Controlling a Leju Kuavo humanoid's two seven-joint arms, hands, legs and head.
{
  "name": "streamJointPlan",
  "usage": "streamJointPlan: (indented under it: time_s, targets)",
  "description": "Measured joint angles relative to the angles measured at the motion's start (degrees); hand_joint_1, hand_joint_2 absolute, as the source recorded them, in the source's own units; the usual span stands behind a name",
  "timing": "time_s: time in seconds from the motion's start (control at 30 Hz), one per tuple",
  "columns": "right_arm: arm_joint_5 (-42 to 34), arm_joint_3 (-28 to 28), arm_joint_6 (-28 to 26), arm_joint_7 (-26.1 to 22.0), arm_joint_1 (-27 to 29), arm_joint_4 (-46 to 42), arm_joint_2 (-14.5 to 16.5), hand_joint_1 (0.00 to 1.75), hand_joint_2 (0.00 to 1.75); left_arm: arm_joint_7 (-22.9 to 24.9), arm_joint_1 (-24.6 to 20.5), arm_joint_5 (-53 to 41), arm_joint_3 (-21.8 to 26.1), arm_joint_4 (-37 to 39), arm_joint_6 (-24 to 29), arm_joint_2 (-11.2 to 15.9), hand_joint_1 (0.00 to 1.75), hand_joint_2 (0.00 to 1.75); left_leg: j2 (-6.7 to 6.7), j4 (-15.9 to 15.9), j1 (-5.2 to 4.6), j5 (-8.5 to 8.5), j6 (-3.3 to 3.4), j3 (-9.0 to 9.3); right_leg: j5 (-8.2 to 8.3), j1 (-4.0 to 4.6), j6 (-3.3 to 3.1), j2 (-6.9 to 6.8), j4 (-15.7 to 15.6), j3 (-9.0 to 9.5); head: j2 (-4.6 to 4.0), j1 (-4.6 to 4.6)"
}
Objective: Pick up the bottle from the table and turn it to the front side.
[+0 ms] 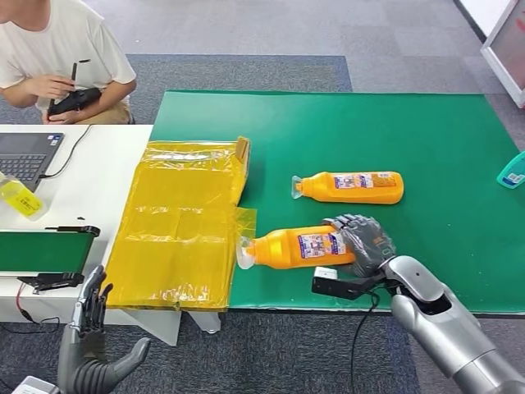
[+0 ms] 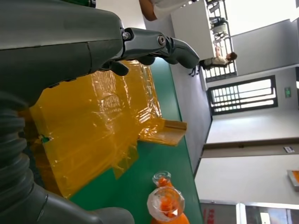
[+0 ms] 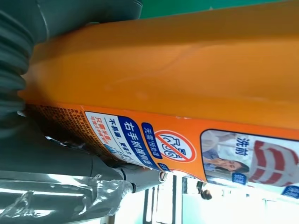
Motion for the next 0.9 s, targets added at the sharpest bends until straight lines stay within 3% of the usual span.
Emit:
streamJointPlan:
  time_s: [0.17, 0.37, 0.67, 0.9]
  targets:
    - [1.3, -4.9, -1.56, -1.11, 4.96, -6.15, 6.38, 1.75, 1.75, 0.86, 0.04, -0.02, -2.22, -0.7, -0.99, 0.01, 0.0, 1.75, 0.02, 0.0, -0.01, -0.01, 0.0, 0.02, 0.01, -0.01, -0.01, 0.02, 0.0, -0.03, 0.0, -0.02]
    - [-7.56, -7.06, 1.89, -5.53, 11.23, -12.97, 15.58, 1.75, 1.75, 2.89, -0.77, -0.12, -8.28, -1.12, 1.86, 0.91, 0.0, 1.75, 0.01, -0.02, 0.06, -0.01, -0.05, 0.03, -0.08, 0.1, -0.13, 0.01, 0.01, -0.05, 0.0, -0.02]
    - [-16.46, -7.46, 7.14, -10.38, 15.96, -13.3, 22.51, 1.75, 1.75, 3.83, -1.9, 1.84, -16.5, -1.11, 5.13, 5.29, 0.0, 1.75, 0.03, -0.02, 0.06, -0.05, -0.09, 0.03, -0.07, 0.07, -0.14, 0.02, 0.0, -0.04, 0.0, -0.02]
    - [-16.28, -7.41, 7.34, -11.24, 18.29, -12.48, 24.67, 1.75, 1.75, 4.97, -3.17, 1.49, -20.73, -1.1, 7.74, 7.68, 0.0, 1.75, 0.03, -0.02, 0.07, -0.05, -0.09, 0.03, -0.08, 0.08, -0.14, 0.02, 0.01, -0.05, 0.0, -0.02]
